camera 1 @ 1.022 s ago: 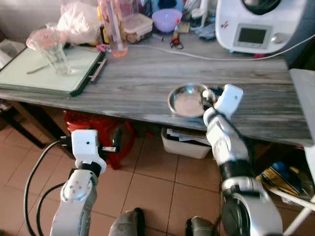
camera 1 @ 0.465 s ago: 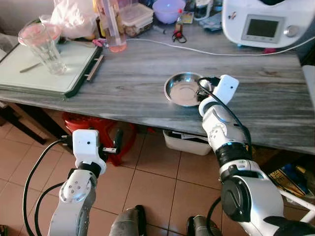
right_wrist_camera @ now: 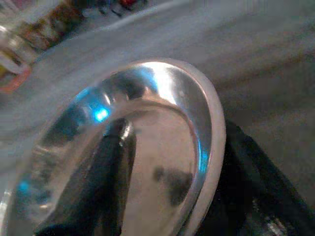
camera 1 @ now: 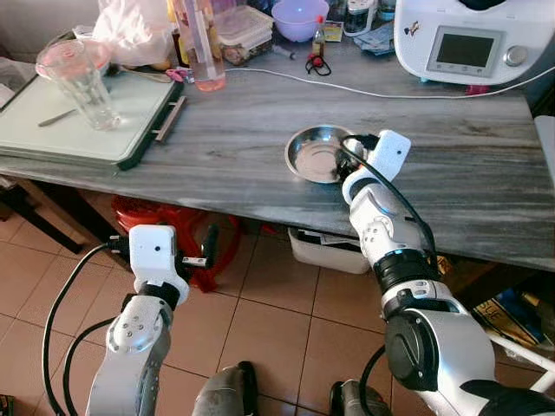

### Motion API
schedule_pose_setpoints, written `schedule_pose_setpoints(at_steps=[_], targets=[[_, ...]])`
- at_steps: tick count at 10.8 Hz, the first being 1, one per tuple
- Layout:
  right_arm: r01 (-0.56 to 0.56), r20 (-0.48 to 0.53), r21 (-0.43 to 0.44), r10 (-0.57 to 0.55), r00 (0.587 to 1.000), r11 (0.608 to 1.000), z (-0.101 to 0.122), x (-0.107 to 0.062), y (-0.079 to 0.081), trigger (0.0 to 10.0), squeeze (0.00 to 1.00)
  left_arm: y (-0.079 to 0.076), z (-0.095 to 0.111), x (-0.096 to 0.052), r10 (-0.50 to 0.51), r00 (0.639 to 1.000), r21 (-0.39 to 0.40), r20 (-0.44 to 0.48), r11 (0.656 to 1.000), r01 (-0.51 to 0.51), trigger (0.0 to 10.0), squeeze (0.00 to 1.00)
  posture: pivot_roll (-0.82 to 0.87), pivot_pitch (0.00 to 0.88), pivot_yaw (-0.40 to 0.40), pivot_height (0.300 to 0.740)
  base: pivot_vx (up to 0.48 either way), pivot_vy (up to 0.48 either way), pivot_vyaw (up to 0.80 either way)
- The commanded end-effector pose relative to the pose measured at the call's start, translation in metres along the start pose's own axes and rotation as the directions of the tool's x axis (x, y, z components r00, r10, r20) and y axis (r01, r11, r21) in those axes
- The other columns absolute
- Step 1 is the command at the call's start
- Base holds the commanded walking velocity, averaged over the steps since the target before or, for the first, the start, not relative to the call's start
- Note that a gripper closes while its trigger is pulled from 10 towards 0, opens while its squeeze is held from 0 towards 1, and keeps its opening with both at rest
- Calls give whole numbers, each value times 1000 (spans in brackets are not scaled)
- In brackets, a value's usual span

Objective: Setting the table

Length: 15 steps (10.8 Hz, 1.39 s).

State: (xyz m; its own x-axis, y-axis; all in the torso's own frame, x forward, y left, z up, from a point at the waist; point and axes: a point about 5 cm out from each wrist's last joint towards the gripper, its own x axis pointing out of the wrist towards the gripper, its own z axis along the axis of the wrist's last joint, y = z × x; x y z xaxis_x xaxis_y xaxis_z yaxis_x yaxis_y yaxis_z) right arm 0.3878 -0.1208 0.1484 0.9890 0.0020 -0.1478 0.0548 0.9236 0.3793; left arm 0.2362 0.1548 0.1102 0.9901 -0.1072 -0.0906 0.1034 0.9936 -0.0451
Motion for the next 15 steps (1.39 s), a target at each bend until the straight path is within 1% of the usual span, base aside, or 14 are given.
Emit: schedule_pose_setpoints(at_steps=[1, 3, 4, 5, 6, 7, 8, 9, 10, 11, 12, 13, 14, 15], targets=[[-54, 71, -40, 57, 996, 998, 13, -3, 10, 10000, 1000, 3, -2, 0, 25, 1000, 5, -5, 1000, -25, 10000, 0, 56, 138, 88, 740, 0, 0, 0], [-77, 116, -55, 83, 990, 996, 20, -10, 11, 10000, 1000, 1, -3, 2, 29, 1000, -2, -3, 1000, -29, 10000, 0, 46, 123, 74, 740, 0, 0, 0], [-43, 123, -82, 53, 991, 996, 17, -23, 2, 10000, 1000, 0, -5, 3, 39, 999, -11, -1, 999, -39, 10000, 0, 38, 115, 65, 740, 0, 0, 0], [-26, 94, -76, 33, 995, 997, 7, -38, -8, 10000, 1000, 0, -6, 5, 47, 999, -19, 1, 999, -47, 10000, 0, 28, 110, 61, 740, 0, 0, 0], [-17, 97, -143, 31, 995, 990, -2, -59, -22, 10000, 1000, -2, -7, 7, 45, 999, -26, 4, 999, -45, 10000, 0, 14, 101, 56, 740, 0, 0, 0], [-31, 133, -210, 60, 989, 977, 1, -69, -27, 10000, 1000, -2, -8, 8, 47, 999, -30, 6, 998, -47, 10000, 0, 6, 90, 56, 740, 0, 0, 0], [-39, 203, -338, 113, 973, 940, 5, -90, -35, 10000, 1000, 0, -10, 8, 67, 998, -39, 9, 997, -66, 10000, 0, -4, 61, 58, 740, 0, 0, 0], [-16, 209, -419, 113, 971, 908, 3, -102, -42, 10000, 1000, 3, -12, 7, 92, 996, -41, 10, 995, -91, 10000, 0, -10, 38, 58, 740, 0, 0, 0], [19, 220, -459, 92, 971, 888, 0, -113, -49, 10000, 0, 6, -14, 7, 108, 994, -43, 8, 993, -108, 10000, 0, -17, 15, 60, 740, 0, 0, 0], [55, 203, -480, 50, 978, 876, -8, -120, -57, 10000, 0, 5, -18, 7, 96, 995, -62, -3, 993, -96, 10000, 0, -19, 0, 61, 740, 0, 0, 0], [108, 180, -508, -17, 984, 855, -16, -119, -68, 10000, 0, 1, -21, 9, 85, 996, -70, -12, 994, -86, 10000, 0, -14, 0, 60, 740, 0, 0, 0], [146, 166, -504, -71, 984, 851, -21, -118, -73, 10000, 0, -1, -21, 11, 77, 997, -73, -6, 994, -78, 10000, 0, -15, 0, 55, 740, 0, 0, 0], [137, 162, -514, -61, 985, 847, -24, -117, -73, 10000, 0, 0, -20, 12, 89, 996, -75, 2, 993, -88, 10000, 0, -16, 0, 51, 740, -247, 0, 0], [206, 234, -545, -88, 968, 813, -21, -117, -75, 10000, 0, 4, -20, 13, 108, 994, -73, 12, 992, -107, 10000, 0, -12, 0, 47, 740, -247, 0, 0]])
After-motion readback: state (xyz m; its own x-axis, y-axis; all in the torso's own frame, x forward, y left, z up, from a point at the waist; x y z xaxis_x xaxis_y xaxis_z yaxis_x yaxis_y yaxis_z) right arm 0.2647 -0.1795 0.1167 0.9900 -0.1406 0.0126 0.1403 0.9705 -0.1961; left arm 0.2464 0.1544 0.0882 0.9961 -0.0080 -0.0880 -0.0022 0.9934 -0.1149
